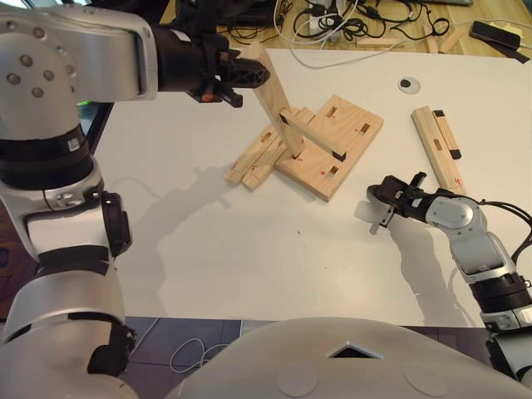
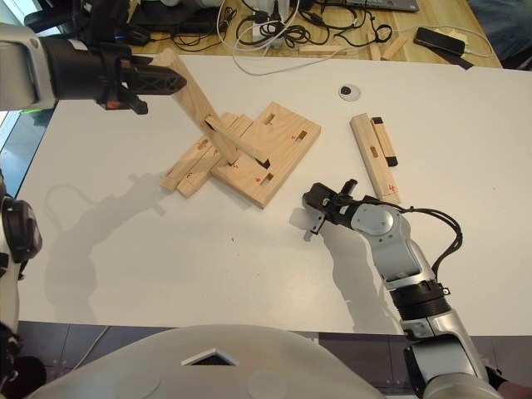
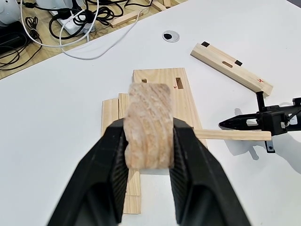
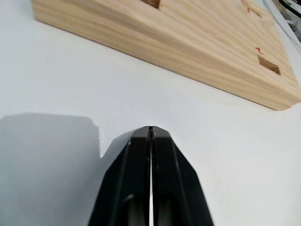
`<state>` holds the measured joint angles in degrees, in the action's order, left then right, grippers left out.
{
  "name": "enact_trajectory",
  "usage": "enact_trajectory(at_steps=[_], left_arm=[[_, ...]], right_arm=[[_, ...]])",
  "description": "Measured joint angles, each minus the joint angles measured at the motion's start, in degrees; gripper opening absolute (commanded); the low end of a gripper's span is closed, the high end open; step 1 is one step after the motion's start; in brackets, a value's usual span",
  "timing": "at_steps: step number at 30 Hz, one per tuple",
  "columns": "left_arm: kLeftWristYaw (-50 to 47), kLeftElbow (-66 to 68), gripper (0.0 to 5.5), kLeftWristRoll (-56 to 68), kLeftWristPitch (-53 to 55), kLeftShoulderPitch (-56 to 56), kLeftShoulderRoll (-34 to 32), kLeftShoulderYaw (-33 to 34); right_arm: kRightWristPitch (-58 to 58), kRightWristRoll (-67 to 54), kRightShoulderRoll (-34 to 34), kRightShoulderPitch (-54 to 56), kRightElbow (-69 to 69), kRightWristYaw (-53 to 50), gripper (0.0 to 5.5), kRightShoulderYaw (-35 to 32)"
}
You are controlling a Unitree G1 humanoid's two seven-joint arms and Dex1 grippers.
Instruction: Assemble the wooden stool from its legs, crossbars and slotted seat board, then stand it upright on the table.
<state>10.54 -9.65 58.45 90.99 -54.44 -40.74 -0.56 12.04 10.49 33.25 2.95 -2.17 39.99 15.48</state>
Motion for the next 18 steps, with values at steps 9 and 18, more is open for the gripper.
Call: enact_trajectory(at_steps=[9,18], left_arm=[[-11.1,4.9,1.02,6.0,0.6,-1.7,0.9,1.1],[-17.1,9.5,1.02,10.6,0.9,-6.6,1.2,0.1]], right_arm=[[0.6,0.0,-1.2,-0.5,-0.5,-1.2,0.00,-0.1],[0.6,0.0,-2.6,-0.6,-0.2,-2.9,0.00,0.0]])
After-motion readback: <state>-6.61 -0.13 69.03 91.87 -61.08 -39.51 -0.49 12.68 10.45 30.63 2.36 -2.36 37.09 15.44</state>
